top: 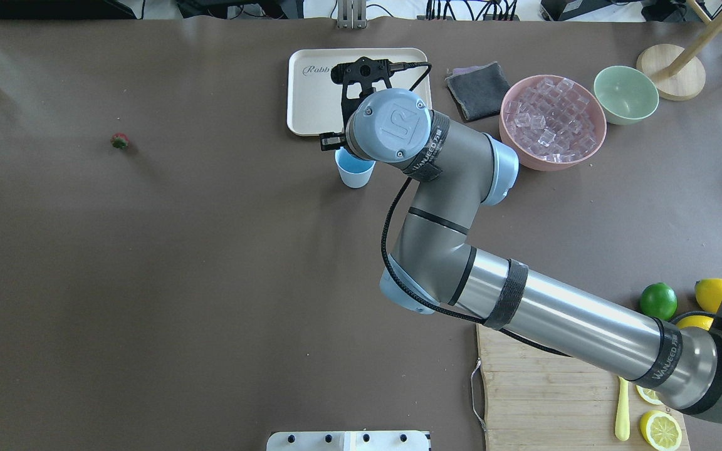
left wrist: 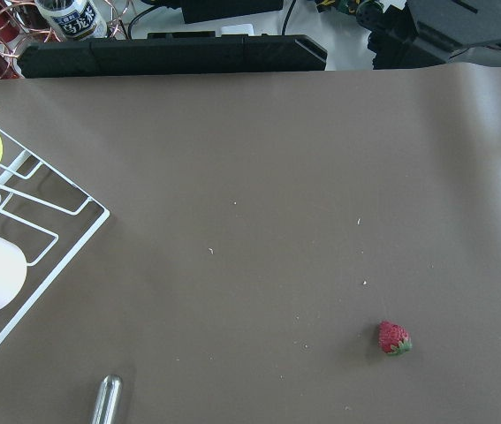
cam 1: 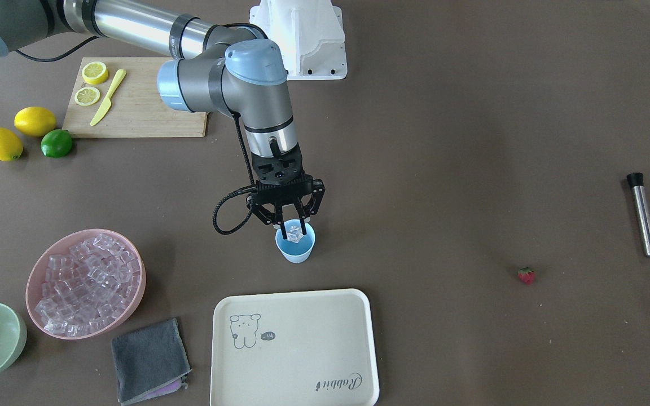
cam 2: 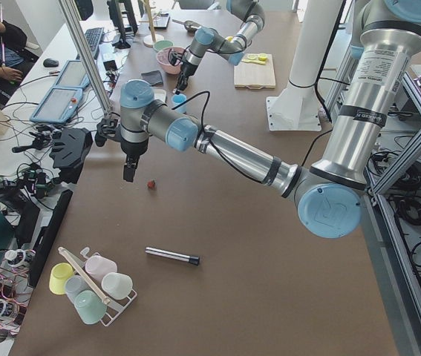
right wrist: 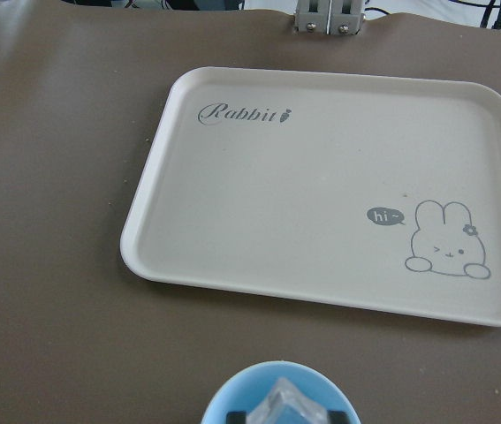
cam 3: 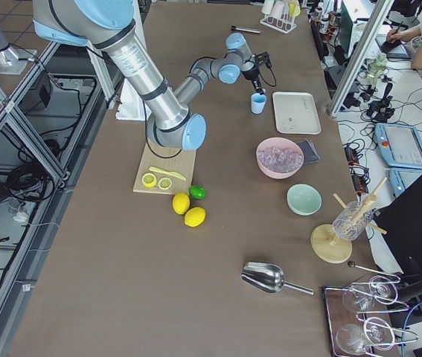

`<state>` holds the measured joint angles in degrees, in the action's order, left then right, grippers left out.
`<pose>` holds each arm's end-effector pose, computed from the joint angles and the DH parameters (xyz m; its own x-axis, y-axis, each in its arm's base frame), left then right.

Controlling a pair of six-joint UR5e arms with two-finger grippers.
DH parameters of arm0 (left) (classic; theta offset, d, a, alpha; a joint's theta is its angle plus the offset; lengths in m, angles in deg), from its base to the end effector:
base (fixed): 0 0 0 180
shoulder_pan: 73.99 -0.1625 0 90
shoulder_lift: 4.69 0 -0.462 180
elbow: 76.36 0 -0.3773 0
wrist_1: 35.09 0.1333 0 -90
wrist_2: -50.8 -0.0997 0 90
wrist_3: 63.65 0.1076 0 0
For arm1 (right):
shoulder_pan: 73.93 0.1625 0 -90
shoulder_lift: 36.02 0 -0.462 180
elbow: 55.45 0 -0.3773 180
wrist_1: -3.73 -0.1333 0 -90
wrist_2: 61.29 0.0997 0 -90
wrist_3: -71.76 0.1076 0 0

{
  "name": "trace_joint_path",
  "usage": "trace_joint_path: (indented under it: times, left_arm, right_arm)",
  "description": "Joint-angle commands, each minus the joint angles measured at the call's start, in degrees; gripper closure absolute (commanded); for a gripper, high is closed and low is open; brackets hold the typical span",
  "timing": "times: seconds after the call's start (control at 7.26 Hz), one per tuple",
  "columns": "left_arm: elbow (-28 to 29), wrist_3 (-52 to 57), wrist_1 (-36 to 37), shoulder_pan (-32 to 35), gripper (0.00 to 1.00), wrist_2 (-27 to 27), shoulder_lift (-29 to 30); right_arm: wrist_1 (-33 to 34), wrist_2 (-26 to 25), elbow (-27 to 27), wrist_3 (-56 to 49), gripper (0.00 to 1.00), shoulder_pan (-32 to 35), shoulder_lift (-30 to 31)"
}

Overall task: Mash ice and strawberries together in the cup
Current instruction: 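Carry the ice cube with the right gripper over the light-blue cup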

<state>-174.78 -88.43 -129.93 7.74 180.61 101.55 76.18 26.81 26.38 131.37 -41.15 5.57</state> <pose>0.0225 -0.6026 0.4715 0.7015 0.0226 -0.7123 0.1859 0.9591 0.2135 -0.5797 -0.5361 0.1984 0.6722 -0.1685 0.7209 -0.2604 0.8577 0.4433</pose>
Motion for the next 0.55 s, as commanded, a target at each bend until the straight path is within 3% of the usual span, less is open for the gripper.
trace_joint_path:
  times: [0.0, 0.14, 0.41]
  left_arm:
    - [-0.01, -0.17, 0.00, 0.00, 0.02, 0.00, 0.02]
    - [-0.01, -0.17, 0.00, 0.00, 0.02, 0.00, -0.06]
    - [-0.45, -0.35, 0.00, 0.00, 0.02, 0.00, -0.06]
  right_arm:
    - [-0.12, 0.04, -0.71, -1.84, 0.34, 0.00, -0.28]
    - [-0.12, 0.13, -0.88, -3.69, 0.01, 0.09, -0.28]
    - [-0.12, 1.10, -0.36, -4.50, 0.00, 1.14, -0.37]
